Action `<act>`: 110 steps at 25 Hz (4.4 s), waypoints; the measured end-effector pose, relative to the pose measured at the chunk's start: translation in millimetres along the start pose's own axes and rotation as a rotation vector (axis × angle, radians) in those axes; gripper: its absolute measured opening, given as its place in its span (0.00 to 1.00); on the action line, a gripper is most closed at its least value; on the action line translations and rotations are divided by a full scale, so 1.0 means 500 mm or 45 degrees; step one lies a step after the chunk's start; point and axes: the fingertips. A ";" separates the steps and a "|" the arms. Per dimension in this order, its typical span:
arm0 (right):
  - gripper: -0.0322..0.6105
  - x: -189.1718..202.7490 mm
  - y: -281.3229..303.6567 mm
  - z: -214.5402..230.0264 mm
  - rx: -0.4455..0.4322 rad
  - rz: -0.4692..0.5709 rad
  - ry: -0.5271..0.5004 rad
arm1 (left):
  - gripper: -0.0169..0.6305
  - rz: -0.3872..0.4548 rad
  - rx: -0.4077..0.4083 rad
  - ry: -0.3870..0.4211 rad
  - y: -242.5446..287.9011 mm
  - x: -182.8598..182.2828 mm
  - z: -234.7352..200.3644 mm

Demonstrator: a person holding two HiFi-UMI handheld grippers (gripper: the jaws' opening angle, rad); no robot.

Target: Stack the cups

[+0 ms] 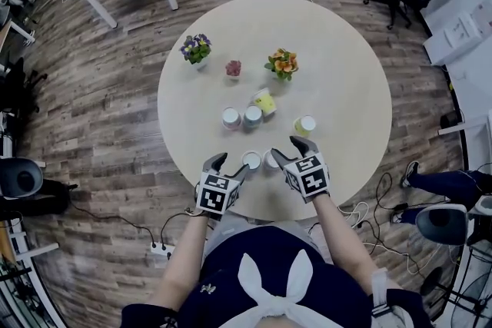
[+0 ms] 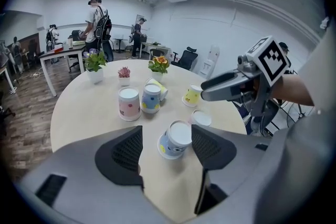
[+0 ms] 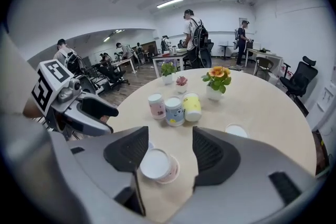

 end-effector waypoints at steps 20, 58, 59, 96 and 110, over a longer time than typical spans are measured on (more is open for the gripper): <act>0.48 -0.060 0.155 0.152 0.093 -0.064 0.131 | 0.48 -0.011 -0.071 -0.060 0.032 -0.031 -0.062; 0.44 -0.031 0.222 0.199 0.121 -0.240 0.086 | 0.48 -0.058 -0.151 0.220 0.217 -0.122 -0.141; 0.44 -0.032 0.218 0.197 0.124 -0.238 0.089 | 0.48 -0.056 -0.154 0.220 0.218 -0.122 -0.142; 0.44 -0.053 -0.064 0.107 0.226 0.137 0.122 | 0.41 0.213 -0.264 0.064 -0.001 -0.146 -0.167; 0.43 0.012 -0.139 0.073 0.280 0.142 0.128 | 0.41 0.284 -0.222 0.109 -0.062 -0.146 -0.105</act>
Point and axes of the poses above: the fingertips, and each gripper's own axes: y forward along the fingers, z to its right, x out of its underside, and after that the axes turned 15 degrees about -x, right-handed
